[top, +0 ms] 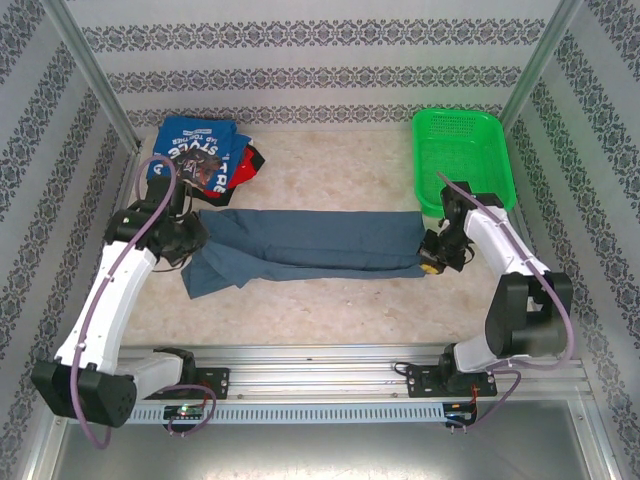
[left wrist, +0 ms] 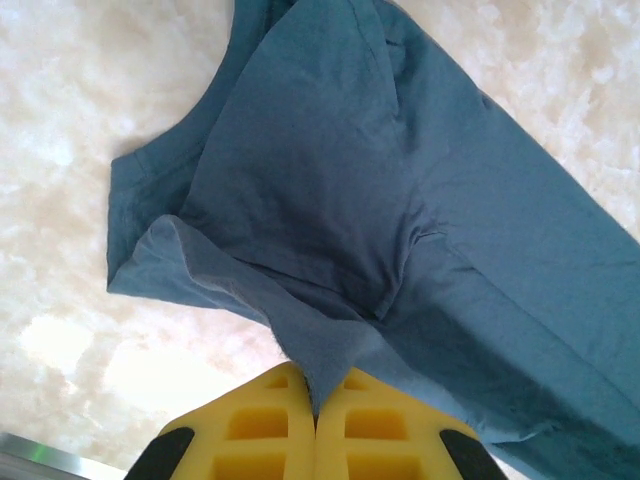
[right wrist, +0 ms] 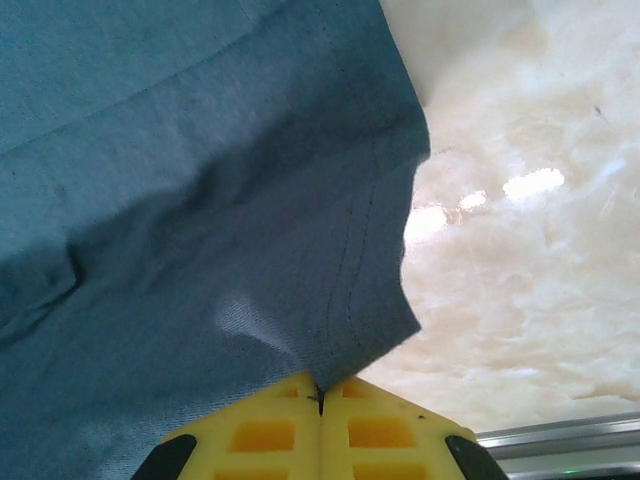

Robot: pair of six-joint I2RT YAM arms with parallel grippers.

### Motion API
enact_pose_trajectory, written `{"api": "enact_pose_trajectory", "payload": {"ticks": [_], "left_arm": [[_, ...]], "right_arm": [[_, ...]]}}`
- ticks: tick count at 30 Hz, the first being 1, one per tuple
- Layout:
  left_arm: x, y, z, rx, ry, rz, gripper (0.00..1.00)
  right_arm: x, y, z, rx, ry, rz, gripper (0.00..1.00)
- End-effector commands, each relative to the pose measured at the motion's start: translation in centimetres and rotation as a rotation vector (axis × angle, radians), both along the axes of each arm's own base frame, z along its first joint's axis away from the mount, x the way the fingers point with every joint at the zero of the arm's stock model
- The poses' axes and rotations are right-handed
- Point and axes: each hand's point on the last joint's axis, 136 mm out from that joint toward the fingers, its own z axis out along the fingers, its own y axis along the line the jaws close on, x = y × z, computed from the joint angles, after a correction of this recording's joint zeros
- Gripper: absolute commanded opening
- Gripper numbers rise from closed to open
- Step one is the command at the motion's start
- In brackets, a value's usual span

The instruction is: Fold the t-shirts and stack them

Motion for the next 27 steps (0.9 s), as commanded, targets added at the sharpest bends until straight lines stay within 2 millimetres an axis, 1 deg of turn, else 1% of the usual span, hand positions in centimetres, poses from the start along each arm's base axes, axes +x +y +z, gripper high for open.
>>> {"api": "enact_pose_trajectory", "payload": {"ticks": [1,5,11,27], "left_arm": [[1.5,0.4,0.6,0.050,-0.034,-0.051,0.00],[2.8,0.0,-0.1,0.060,-0.022,-0.093,0.00],[4.9,-0.2,-0.6,0.077,-0.017,-0.137,0.00],[8.6,0.2,-3.4,0.160,0.040,-0.220,0.00]], "right_arm": [[1.0,-0.5,0.2,-0.010,-0.011,0.018,0.07],[1.8,-0.9,0.0,-0.029,-0.012,0.033,0.07],[3.1,-1.3,-0.5,-0.050,0.003,0.063,0.08],[5.8,-3.1,-2.1,-0.137,0.026,0.134,0.08]]}}
